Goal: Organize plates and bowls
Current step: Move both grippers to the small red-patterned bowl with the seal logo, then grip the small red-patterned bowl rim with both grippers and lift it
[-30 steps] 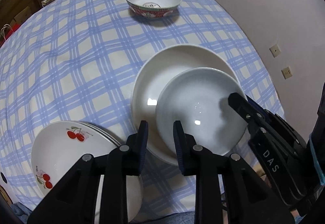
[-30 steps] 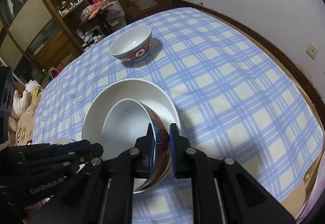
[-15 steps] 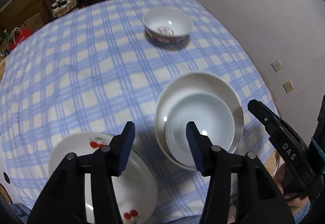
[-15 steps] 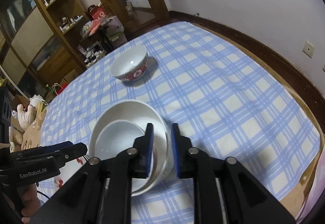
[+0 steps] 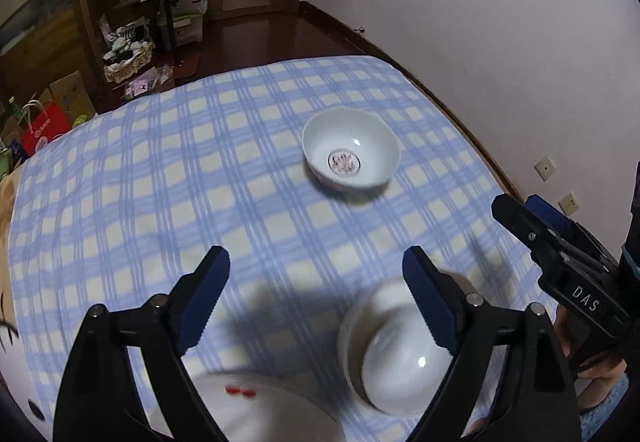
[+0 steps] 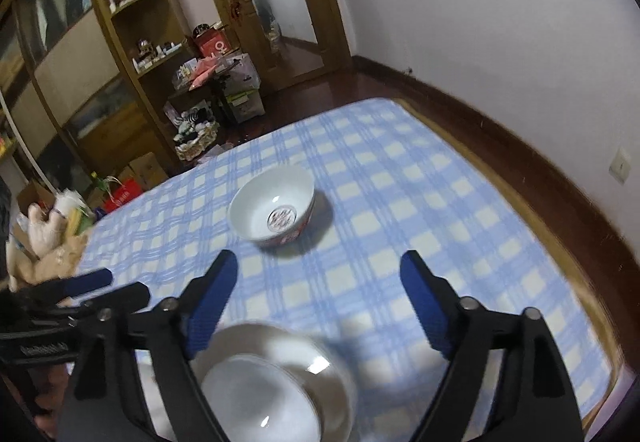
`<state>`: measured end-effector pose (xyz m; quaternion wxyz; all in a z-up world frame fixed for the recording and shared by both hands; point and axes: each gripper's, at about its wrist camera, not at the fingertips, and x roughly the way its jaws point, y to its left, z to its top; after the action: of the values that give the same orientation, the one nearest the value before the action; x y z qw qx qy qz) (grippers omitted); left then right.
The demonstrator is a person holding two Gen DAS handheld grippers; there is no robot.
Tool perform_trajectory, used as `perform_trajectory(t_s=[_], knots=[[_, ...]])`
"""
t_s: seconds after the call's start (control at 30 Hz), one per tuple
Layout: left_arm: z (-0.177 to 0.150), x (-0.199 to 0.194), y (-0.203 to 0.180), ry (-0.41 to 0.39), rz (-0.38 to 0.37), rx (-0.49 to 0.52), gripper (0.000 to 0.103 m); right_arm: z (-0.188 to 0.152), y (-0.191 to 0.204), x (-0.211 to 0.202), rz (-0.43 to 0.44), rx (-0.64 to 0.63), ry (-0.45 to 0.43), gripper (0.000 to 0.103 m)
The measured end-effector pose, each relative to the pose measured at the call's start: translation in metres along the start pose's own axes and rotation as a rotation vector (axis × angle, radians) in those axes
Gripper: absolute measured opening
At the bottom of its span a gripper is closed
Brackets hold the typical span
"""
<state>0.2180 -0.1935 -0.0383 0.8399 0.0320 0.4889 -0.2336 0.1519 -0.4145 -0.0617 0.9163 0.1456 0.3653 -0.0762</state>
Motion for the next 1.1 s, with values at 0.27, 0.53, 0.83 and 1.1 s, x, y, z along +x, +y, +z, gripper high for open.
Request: perform_trajectory(t_s=[0.27, 0.53, 0.83, 1.1], knots=[[0.047, 0.036, 0.016, -0.004, 0.045, -0.003, 0.089, 0.026, 0.0, 0.043, -0.003, -0.032, 0.016, 0.09], [0.076, 0.077, 0.016, -0.008, 0.041, 0.015, 0.089, 0.05, 0.0, 0.084, 0.037, -0.038, 0.045, 0.09], [0.084, 0.121, 0.024, 0.039, 0.049, -0.009, 0.089, 0.052, -0.006, 0.122, 0.052, 0.006, 0.088, 0.09], [0.082, 0.154, 0.022, 0.11, 0.019, 0.001, 0.074, 0.041, -0.005, 0.157, 0.045, 0.017, 0.219, 0.06]])
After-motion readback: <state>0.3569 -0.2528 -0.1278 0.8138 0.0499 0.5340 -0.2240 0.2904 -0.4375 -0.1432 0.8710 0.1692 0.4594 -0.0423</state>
